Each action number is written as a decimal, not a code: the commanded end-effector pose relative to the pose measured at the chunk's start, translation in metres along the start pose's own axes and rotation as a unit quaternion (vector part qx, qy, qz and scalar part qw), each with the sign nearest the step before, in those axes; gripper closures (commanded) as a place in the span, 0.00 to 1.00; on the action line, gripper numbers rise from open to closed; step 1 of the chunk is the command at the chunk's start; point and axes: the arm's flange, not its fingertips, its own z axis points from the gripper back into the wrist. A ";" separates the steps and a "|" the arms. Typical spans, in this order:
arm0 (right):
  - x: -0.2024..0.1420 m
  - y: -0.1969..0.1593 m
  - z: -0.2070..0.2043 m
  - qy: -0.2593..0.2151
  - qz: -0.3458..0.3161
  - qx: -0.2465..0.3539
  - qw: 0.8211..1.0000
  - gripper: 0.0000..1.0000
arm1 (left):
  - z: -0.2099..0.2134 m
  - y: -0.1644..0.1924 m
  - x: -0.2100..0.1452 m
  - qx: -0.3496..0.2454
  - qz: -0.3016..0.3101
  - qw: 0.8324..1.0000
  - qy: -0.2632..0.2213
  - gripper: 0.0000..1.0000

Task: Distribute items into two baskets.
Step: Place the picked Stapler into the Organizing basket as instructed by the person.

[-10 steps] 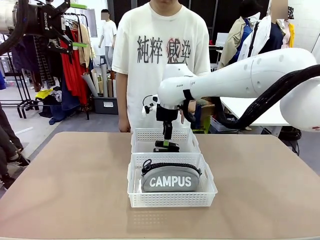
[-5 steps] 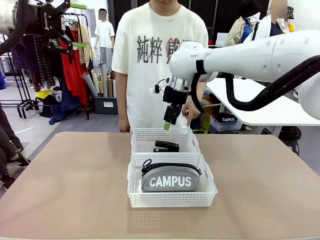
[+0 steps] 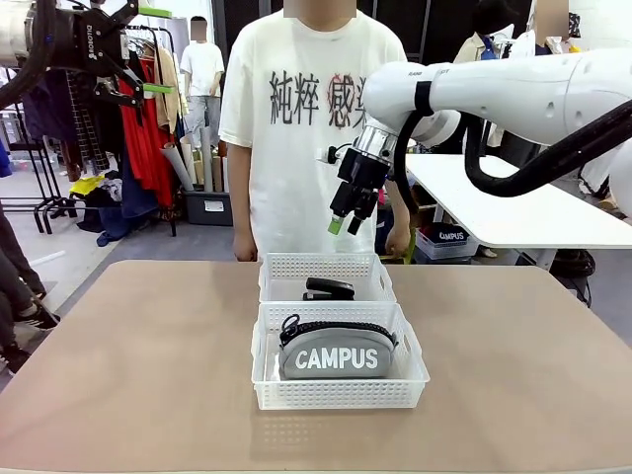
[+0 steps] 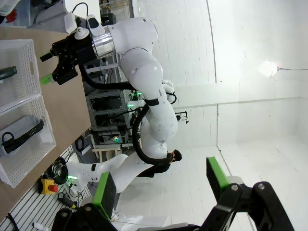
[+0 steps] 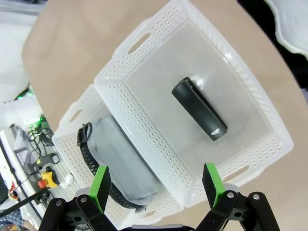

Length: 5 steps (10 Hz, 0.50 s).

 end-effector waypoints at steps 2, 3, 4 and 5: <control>0.001 0.002 -0.005 0.005 0.006 0.003 1.000 0.00 | 0.000 -0.003 -0.002 -0.005 0.002 1.000 0.002 0.00; 0.001 0.002 -0.005 0.005 0.006 0.003 1.000 0.00 | 0.000 -0.003 -0.002 -0.005 0.002 1.000 0.002 0.00; 0.001 0.002 -0.005 0.005 0.006 0.003 1.000 0.00 | 0.000 -0.003 -0.002 -0.005 0.002 1.000 0.002 0.00; 0.001 0.000 -0.006 0.004 0.002 0.002 1.000 0.00 | 0.000 -0.003 -0.002 -0.005 0.002 1.000 0.002 0.00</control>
